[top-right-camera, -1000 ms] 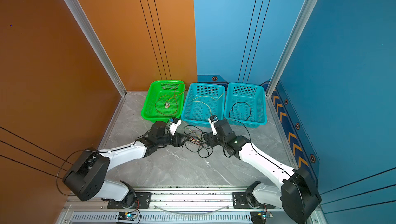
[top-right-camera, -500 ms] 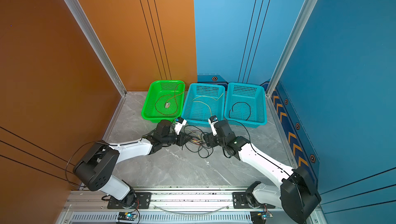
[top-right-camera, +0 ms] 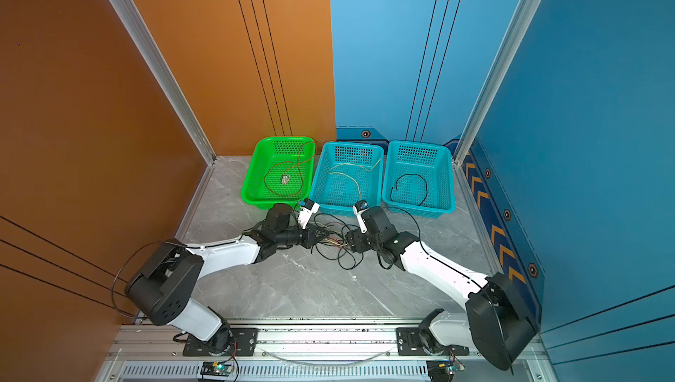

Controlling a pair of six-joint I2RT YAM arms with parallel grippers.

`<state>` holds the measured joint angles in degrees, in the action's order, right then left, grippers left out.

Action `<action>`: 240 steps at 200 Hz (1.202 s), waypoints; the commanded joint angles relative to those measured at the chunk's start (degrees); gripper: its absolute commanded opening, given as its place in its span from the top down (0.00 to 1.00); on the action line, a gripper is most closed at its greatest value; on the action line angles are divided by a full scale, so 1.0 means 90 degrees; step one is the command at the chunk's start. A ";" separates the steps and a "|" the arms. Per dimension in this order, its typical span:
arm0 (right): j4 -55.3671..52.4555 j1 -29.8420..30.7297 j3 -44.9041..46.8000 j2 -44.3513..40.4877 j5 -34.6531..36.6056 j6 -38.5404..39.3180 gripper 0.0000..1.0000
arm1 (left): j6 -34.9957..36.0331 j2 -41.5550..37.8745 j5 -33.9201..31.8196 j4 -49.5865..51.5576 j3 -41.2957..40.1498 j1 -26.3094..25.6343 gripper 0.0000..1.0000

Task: Untangle and sort cables by color
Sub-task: Untie the cable.

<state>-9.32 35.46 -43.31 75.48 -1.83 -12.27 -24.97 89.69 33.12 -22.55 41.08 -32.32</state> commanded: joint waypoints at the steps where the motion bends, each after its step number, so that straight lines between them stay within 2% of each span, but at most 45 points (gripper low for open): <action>1: 0.0260 0.0020 -0.0014 0.0307 -0.0138 -0.0034 0.22 | -0.0061 -0.0359 0.0282 -0.0073 0.0124 -0.0032 1.00; 109: 0.1487 0.0158 -0.0417 0.1745 0.0094 -0.0247 0.23 | -0.0610 -0.1704 0.0866 0.0227 0.0130 -0.0030 1.00; 163: 0.1752 0.0207 -0.0316 0.2288 0.0063 -0.0326 0.24 | -0.0223 -0.3039 0.0711 0.1875 0.0878 0.0033 1.00; 196: 0.1900 0.0222 -0.0139 0.2524 0.0112 -0.0384 0.25 | -0.0174 -0.3749 0.0680 0.2461 0.1310 0.0346 1.00; 240: 0.2051 0.0236 0.0097 0.2769 0.0149 -0.0414 0.25 | -0.0373 -0.4388 0.0977 0.2602 0.1944 0.1023 1.00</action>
<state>9.06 37.36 -44.53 98.21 -1.34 -15.09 -27.97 52.53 39.48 -0.91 54.92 -25.87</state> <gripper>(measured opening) 0.748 0.055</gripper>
